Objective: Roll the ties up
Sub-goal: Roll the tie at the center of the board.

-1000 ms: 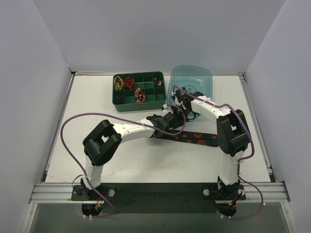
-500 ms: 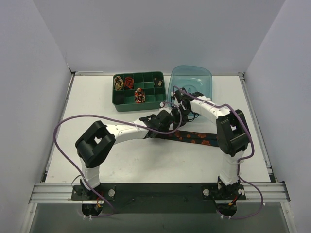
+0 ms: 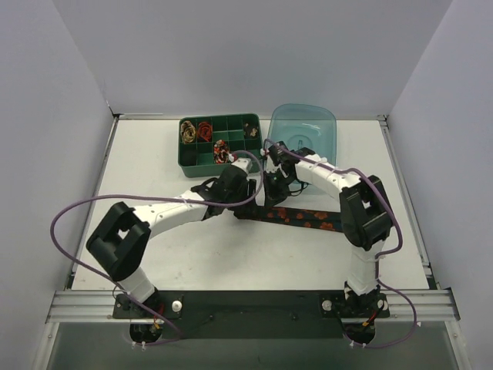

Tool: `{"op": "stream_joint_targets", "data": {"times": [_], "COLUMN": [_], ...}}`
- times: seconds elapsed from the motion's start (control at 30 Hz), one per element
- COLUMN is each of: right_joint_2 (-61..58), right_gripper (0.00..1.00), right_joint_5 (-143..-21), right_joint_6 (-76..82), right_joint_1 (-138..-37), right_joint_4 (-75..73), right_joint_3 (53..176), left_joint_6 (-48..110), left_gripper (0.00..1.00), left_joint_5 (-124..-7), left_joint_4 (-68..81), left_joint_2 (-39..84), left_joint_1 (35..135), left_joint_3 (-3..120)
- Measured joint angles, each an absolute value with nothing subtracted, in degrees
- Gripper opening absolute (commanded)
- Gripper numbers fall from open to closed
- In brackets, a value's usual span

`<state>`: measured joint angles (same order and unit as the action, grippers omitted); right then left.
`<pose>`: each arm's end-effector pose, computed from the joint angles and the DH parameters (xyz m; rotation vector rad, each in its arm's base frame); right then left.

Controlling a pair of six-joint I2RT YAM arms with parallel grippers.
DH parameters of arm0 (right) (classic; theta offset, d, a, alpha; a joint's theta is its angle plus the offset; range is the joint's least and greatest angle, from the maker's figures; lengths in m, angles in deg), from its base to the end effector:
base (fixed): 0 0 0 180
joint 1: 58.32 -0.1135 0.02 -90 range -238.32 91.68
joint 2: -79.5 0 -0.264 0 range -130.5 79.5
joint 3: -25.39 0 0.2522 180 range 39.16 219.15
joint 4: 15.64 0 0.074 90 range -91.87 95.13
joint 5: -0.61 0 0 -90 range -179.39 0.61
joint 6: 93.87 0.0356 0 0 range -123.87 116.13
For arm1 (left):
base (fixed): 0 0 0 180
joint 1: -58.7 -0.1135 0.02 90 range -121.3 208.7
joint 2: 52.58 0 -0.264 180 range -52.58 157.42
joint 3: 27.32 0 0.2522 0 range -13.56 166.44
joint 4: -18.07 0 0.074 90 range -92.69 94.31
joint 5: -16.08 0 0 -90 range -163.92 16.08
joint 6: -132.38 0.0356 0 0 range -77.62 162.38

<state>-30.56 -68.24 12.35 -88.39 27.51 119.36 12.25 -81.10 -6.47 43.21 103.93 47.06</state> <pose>0.3464 0.2154 0.1995 -0.4619 2.6564 0.7534 0.2549 -0.2506 0.2055 0.2569 2.4050 -0.4778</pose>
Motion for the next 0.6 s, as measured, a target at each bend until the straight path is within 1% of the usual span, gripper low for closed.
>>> {"op": "stream_joint_targets", "data": {"times": [0.03, 0.1, 0.17, 0.27, 0.4, 0.6], "right_joint_2": [-30.5, -30.5, -30.5, -30.5, -30.6, -31.7], "right_gripper": [0.00, 0.00, 0.00, 0.00, 0.00, 0.00], "right_joint_5": [-68.0, -67.7, -67.3, -66.8, -66.5, -68.1], "right_joint_6": [12.3, 12.3, 12.3, 12.3, 12.3, 11.8], "right_joint_1": [-89.1, -90.8, -92.4, -94.2, -95.5, -95.2], "right_joint_4": [27.6, 27.5, 27.5, 27.4, 27.4, 27.4], "right_joint_3": [119.7, 120.8, 121.9, 123.1, 123.6, 123.6], "left_joint_6": [11.9, 11.0, 10.1, 8.1, 4.9, 0.9], "left_gripper": [0.67, 0.72, 0.74, 0.75, 0.75, 0.75], "left_joint_5": [-80.5, -78.4, -77.1, -73.1, -66.5, -60.4], "left_joint_4": [-6.0, -4.7, -3.6, -0.5, 5.2, 12.4], "left_joint_2": [42.1, 38.9, 36.7, 34.0, 33.7, 35.8], "left_joint_1": [103.1, 100.4, 98.1, 93.7, 88.7, 86.5], "left_joint_3": [46.5, 44.4, 42.8, 38.6, 32.4, 27.0]}}
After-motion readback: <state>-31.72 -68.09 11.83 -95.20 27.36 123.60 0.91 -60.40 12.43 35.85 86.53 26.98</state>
